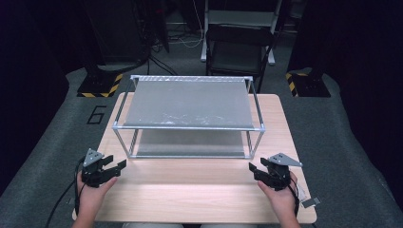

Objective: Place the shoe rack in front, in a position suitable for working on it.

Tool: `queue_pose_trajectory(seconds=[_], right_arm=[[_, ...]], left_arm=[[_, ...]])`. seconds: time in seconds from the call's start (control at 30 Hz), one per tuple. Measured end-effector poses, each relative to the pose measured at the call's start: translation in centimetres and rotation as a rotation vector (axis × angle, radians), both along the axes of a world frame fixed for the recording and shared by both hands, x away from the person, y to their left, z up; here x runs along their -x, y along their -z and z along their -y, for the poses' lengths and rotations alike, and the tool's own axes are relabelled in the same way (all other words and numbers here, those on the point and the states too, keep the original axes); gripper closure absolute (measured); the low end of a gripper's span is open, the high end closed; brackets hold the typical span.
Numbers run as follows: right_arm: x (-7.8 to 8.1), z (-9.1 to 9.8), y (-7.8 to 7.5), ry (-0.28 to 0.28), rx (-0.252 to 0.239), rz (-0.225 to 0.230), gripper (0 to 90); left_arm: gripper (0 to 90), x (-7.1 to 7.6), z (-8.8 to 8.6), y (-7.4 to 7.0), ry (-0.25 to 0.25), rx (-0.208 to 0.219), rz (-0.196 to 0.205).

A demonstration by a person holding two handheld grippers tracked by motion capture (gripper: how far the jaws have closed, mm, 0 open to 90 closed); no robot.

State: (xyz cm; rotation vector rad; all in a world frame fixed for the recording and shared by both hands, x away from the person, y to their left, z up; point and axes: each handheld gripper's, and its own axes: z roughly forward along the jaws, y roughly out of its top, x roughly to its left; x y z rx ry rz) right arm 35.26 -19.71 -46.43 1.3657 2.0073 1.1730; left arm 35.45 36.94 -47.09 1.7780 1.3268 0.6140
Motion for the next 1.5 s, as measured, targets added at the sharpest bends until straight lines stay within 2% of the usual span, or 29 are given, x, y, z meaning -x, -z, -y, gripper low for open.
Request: queue_pose_trajectory(seconds=[0.17,0.3,0.4,0.43,0.47,0.6,0.73,0.83,0.87,0.9,1.07,1.17,1.27,1.3,1.5], right_arm=[[-1.0,0.6,-0.6,0.015,-0.001,0.002,44.0],[-2.0,1.1,-0.7,0.039,0.025,0.02,45.3],[-2.4,1.2,-0.8,0.05,0.024,0.027,46.4],[-2.8,1.4,-0.8,0.066,0.023,0.048,47.2],[-3.0,1.4,-0.9,0.071,0.026,0.046,47.8],[-3.9,1.6,-1.1,0.064,0.02,0.052,49.6],[-4.7,1.5,-1.0,0.063,0.017,0.043,50.7],[-5.1,1.3,-0.9,0.056,0.004,0.039,54.6],[-5.1,1.3,-0.9,0.056,0.004,0.039,54.6],[-5.3,1.2,-0.9,0.044,0.013,0.04,58.8],[-5.6,0.8,-1.1,0.037,0.013,0.042,66.1],[-5.8,0.7,-1.2,0.033,0.016,0.041,69.7],[-5.8,0.5,-1.2,0.034,0.02,0.043,73.7],[-5.9,0.5,-1.2,0.023,0.026,0.055,77.4],[-5.8,0.1,-1.2,0.035,0.032,0.05,79.9]], left_arm=[[38.6,-0.8,-0.5,-0.9,-0.008,0.005,0.019],[38.9,-1.8,-0.6,-1.6,-0.018,0.001,0.032],[40.8,-2.2,-0.6,-2.0,-0.02,-0.002,0.023],[42.2,-2.7,-0.6,-2.3,-0.021,0.01,0.029],[42.3,-3.0,-0.5,-2.3,-0.026,0.013,0.038],[44.9,-3.6,-0.4,-2.7,-0.027,0.009,0.048],[47.2,-4.3,-0.2,-2.9,-0.034,0.027,0.049],[52.7,-4.5,-0.2,-2.9,-0.028,0.023,0.055],[52.7,-4.5,-0.1,-2.9,-0.028,0.025,0.052],[53.6,-4.6,0.0,-3.0,-0.031,0.017,0.055],[63.3,-4.8,0.1,-3.1,-0.042,0.021,0.068],[68.1,-4.9,0.1,-3.2,-0.031,0.03,0.068],[70.6,-5.1,0.3,-3.3,-0.025,0.016,0.067],[75.3,-5.1,0.4,-3.4,-0.023,0.01,0.068],[80.7,-5.2,0.6,-3.4,-0.028,-0.016,0.067]])
